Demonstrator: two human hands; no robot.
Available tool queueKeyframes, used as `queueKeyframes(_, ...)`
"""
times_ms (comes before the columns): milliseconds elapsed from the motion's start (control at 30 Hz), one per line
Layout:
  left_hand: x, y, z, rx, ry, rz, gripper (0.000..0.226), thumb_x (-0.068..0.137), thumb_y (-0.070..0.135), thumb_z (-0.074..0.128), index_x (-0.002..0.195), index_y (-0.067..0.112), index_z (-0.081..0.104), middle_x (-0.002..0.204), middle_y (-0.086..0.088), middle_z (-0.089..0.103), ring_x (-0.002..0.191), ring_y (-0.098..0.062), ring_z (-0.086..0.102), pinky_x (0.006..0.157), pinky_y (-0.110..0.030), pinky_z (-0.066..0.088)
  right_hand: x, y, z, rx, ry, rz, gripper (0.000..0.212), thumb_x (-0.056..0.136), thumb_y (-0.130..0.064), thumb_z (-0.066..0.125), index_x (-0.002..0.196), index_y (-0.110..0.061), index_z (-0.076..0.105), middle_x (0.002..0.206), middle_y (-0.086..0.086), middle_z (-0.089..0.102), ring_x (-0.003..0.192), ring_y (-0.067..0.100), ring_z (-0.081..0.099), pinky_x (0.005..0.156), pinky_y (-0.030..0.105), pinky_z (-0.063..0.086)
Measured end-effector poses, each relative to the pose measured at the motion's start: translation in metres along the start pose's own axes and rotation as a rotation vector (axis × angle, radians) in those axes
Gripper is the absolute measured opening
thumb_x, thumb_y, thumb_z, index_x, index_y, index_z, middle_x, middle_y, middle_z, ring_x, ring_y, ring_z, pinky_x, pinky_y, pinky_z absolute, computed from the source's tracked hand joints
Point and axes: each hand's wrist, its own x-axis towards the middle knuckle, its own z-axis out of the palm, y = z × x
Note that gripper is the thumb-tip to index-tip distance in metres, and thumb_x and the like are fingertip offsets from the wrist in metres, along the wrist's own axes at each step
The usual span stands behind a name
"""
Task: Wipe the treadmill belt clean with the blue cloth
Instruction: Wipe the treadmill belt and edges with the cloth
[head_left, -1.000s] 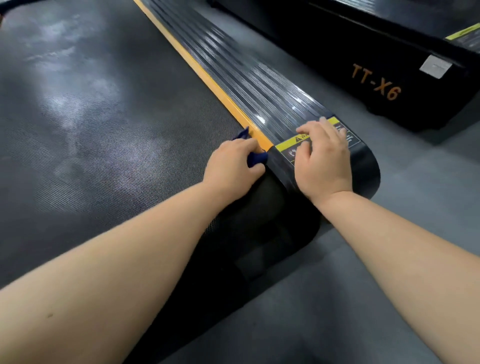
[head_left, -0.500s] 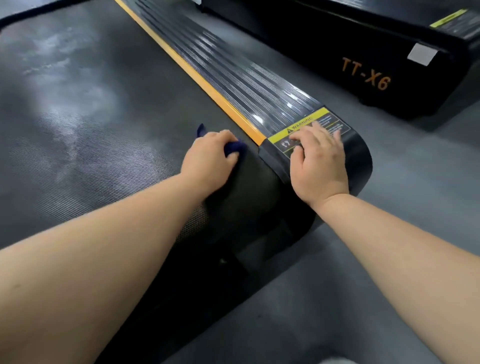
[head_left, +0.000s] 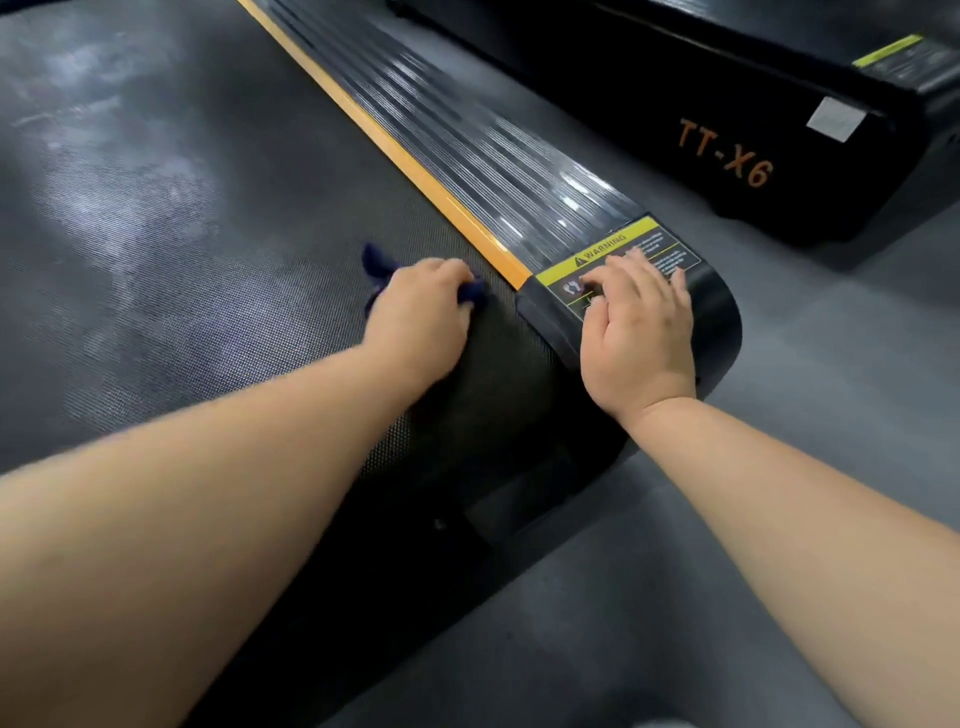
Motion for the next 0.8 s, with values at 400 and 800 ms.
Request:
queueKeyframes(400, 0.012, -0.006, -0.002, -0.116, 0.031, -0.013, 0.022, 0.088, 0.013, 0.057, 0.107, 0.021, 0.062, 0.115, 0.000, 0.061, 0.106, -0.023, 0.054, 0.081, -0.032, 0.040, -0.001, 0.000, 0.002, -0.044, 0.013, -0.018, 0.041, 0.092, -0.025, 0.026, 0.114, -0.015, 0.059, 0.134, 0.007, 0.054, 0.136, 0.025, 0.037, 0.117, 0.042, 0.008)
queueKeyframes(800, -0.037, 0.020, -0.011, -0.177, -0.164, 0.111, 0.034, 0.085, 0.022, 0.063, 0.115, 0.028, 0.047, 0.096, 0.008, 0.049, 0.084, -0.017, 0.044, 0.073, -0.028, 0.033, -0.002, -0.004, 0.000, -0.042, -0.013, -0.015, 0.039, 0.091, -0.024, 0.030, 0.115, -0.014, 0.059, 0.134, 0.007, 0.053, 0.136, 0.025, 0.036, 0.116, 0.044, 0.009)
